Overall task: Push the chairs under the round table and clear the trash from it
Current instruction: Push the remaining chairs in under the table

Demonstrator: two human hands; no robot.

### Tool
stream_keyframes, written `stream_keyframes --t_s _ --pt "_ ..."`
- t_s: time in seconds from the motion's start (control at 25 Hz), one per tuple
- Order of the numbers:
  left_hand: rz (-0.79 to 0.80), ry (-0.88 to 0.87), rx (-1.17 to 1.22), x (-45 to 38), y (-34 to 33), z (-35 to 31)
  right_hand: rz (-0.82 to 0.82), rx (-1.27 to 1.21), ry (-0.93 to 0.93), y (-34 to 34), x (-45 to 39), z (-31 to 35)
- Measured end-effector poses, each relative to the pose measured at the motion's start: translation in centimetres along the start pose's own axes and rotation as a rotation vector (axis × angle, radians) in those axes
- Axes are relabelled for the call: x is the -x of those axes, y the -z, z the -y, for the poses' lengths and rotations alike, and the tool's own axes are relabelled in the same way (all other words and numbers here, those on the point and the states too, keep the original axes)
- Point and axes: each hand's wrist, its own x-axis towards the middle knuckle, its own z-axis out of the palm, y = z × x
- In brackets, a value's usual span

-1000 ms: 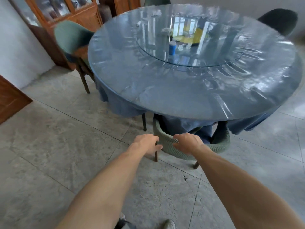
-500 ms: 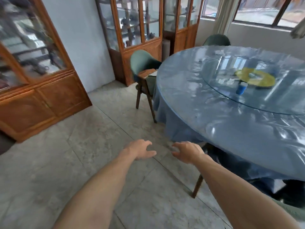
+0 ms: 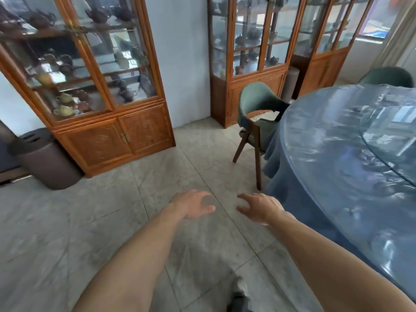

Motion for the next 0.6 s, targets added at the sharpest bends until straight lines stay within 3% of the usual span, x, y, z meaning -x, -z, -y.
stream_keyframes --t_s 0.44,0.6 --pt "0.000 0.071 0.061 -17.4 9.2 1.7 0.061 -0.027 0.065 6.6 -20.5 -5.6" --pt "0.077 0.078 0.062 -22.8 11.5 2.5 0.110 -0.009 0.088 8.3 -26.2 -6.5"
